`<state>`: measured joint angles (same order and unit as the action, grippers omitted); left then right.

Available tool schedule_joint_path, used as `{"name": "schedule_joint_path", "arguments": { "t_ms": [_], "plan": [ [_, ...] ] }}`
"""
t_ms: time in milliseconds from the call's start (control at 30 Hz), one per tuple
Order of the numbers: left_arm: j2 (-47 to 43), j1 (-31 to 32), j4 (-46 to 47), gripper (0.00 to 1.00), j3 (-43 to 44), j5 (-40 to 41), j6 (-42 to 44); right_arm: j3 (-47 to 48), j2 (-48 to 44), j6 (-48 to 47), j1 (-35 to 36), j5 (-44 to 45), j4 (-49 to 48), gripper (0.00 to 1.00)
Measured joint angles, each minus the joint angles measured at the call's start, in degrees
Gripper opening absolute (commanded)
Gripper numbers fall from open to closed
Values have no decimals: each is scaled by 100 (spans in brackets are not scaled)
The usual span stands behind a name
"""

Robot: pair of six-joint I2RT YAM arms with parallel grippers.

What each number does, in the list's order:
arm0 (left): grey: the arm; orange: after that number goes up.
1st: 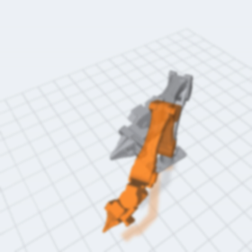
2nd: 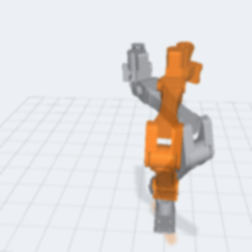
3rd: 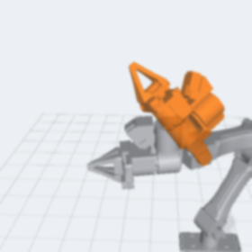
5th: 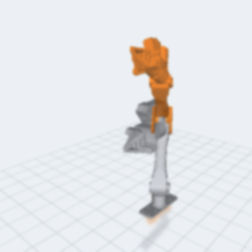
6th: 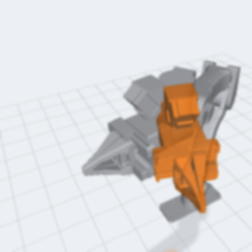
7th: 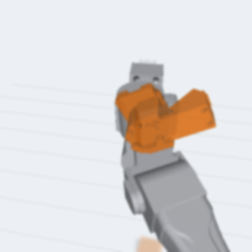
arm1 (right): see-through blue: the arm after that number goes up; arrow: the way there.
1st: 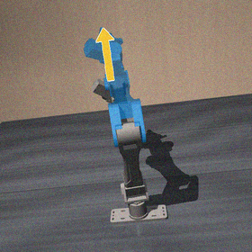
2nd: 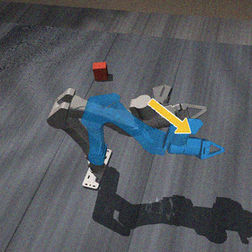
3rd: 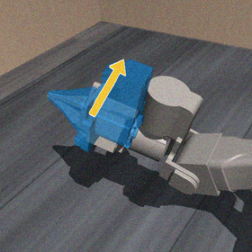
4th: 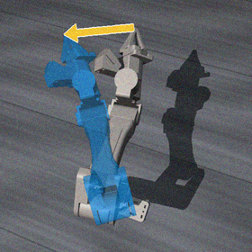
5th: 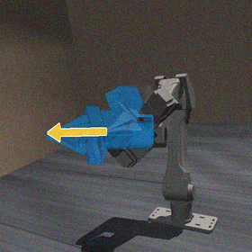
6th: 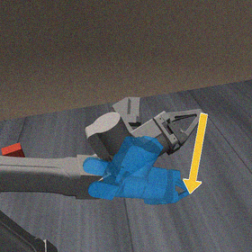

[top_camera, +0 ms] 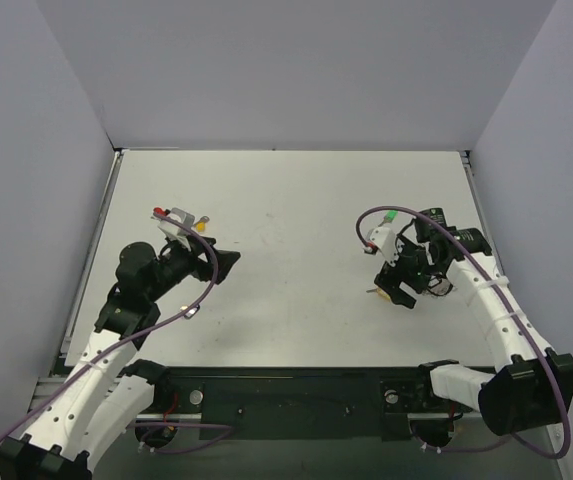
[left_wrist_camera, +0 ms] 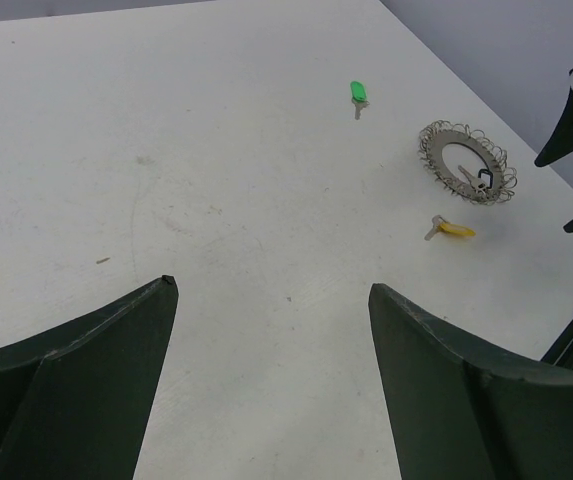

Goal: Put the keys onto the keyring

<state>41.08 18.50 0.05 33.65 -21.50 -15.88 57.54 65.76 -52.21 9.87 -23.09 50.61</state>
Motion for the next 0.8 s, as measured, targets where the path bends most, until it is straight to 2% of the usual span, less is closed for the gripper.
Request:
{"name": "schedule_joint_path", "arguments": {
  "t_ms": [233,400,800],
  "plan": [
    [48,-39,0,88,-9,-2,0,-46,835,732,415,737,-804,73],
    [76,-98,7,88,-9,-4,-2,-155,1401,988,992,1311,-1193,72],
    [122,-184,15,88,-9,-24,-15,-507,2170,1298,1587,2151,-1777,52]
  ]
}}
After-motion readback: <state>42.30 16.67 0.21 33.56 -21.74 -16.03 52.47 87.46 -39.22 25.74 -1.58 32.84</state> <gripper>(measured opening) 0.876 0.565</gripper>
